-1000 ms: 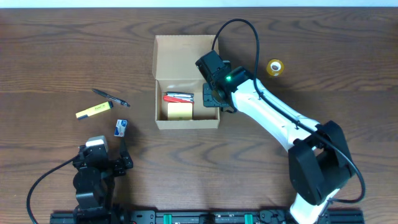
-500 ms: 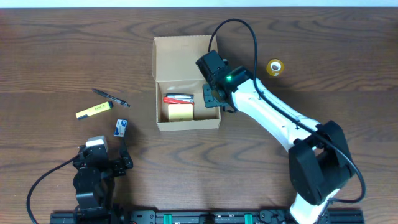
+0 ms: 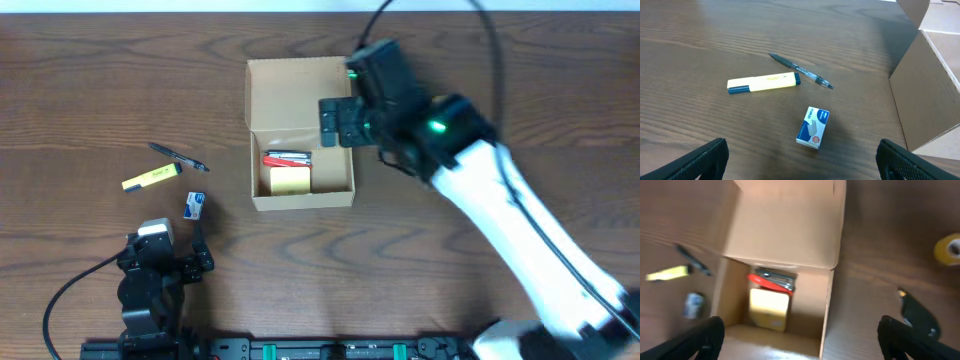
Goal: Pack container
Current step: 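Move the right gripper right toward the clear tape roll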
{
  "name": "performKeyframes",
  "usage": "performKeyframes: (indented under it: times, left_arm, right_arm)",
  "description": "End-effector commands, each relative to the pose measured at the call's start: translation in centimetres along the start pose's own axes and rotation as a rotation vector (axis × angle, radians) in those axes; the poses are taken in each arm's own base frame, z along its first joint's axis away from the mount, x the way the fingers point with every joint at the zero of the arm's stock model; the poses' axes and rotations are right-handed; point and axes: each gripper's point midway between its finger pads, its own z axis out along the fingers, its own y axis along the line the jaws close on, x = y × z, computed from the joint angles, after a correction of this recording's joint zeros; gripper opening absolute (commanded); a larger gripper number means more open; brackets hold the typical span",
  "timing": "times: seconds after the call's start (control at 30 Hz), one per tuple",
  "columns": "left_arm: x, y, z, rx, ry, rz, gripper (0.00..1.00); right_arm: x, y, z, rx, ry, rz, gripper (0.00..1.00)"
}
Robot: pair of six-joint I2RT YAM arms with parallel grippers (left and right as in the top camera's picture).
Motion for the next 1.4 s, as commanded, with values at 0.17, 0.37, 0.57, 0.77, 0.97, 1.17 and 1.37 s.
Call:
performKeyframes:
  times: [0.17, 0.37, 0.57, 0.77, 0.97, 1.17, 1.37]
  left_arm:
    - [0.6, 0.2, 0.3, -0.012, 0.01, 0.003, 0.95]
    - [0.6, 0.2, 0.3, -0.012, 0.01, 0.003, 0.95]
    - [0.6, 0.2, 0.3, -0.012, 0.01, 0.003, 0.95]
    - [0.6, 0.2, 0.3, -0.012, 0.01, 0.003, 0.95]
    - [0.6, 0.2, 0.3, -0.012, 0.01, 0.003, 0.95]
    - [0.6, 0.2, 0.3, -0.012, 0.01, 0.003, 0.95]
    - [0.6, 0.2, 0.3, -0.012, 0.01, 0.003, 0.95]
  right_arm:
    - [3.5, 0.3, -2.2, -0.002, 0.108, -0.02, 0.99]
    - [4.5, 0.5, -2.3, 0.005, 0.142, -0.014, 0.99]
    - [4.5, 0.6, -2.3, 0.004, 0.139, -0.017, 0.99]
    - [4.5, 0.6, -2.3, 0.005, 0.141, -0.022, 0.99]
    - [4.7, 0.4, -2.3, 0.008, 0.147, -0.089, 0.99]
    - [4.5, -3.3, -2.6, 0.181, 0.135, -0.097, 0.99]
    - [4.2, -10.3, -3.1, 0.358, 0.195, -0.116, 0.99]
